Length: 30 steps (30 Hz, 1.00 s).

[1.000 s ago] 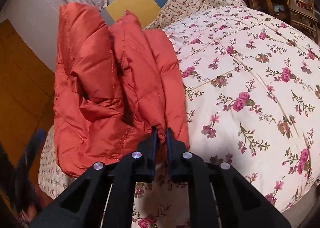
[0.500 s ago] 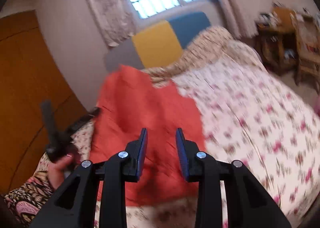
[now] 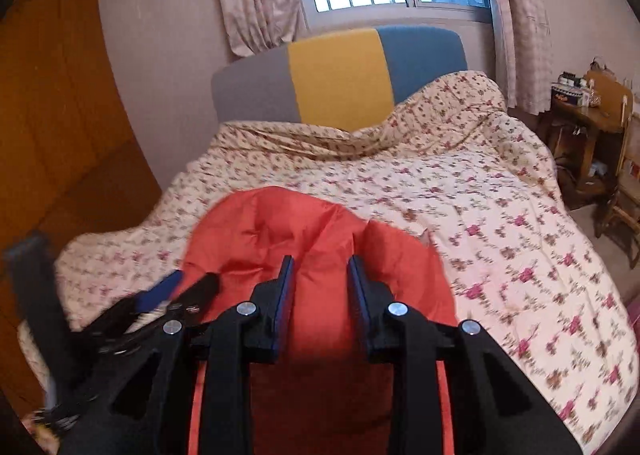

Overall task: Fold large clothes
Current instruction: 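Lower the rolled jacket onto the bed and open the left gripper, then press the orange jacket bundle down with the left gripper while the right gripper presses beside it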

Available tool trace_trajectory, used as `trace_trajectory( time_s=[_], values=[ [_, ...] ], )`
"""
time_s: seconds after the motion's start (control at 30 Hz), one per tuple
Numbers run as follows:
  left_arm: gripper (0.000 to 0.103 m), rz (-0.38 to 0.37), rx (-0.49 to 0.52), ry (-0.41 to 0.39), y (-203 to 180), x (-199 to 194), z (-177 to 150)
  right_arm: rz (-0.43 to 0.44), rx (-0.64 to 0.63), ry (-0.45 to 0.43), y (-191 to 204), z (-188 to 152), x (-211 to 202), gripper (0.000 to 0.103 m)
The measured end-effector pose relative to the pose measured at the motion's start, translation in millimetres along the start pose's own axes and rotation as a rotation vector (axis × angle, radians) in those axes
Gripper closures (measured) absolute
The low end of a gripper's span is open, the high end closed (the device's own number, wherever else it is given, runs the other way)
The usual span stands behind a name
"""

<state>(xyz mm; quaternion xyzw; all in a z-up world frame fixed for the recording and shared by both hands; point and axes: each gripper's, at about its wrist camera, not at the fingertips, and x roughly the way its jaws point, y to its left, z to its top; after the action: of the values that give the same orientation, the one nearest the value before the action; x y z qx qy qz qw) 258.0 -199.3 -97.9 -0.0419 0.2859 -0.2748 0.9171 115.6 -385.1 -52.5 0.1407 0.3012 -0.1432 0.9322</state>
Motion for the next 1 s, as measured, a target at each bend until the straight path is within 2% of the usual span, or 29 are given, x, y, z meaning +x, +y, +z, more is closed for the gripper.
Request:
trace_trajectory(
  time_s=[0.17, 0.47, 1.0],
  values=[
    [0.049, 0.018, 0.021, 0.007, -14, 11, -4, -0.040, 0.002, 0.028, -31, -8, 26, 0.082],
    [0.039, 0.059, 0.089, 0.017, -32, 35, -12, -0.027, 0.041, 0.067, -60, -23, 59, 0.083],
    [0.032, 0.036, 0.078, 0.025, -31, 74, -24, 0.004, 0.119, 0.112, -92, -42, 110, 0.083]
  ],
)
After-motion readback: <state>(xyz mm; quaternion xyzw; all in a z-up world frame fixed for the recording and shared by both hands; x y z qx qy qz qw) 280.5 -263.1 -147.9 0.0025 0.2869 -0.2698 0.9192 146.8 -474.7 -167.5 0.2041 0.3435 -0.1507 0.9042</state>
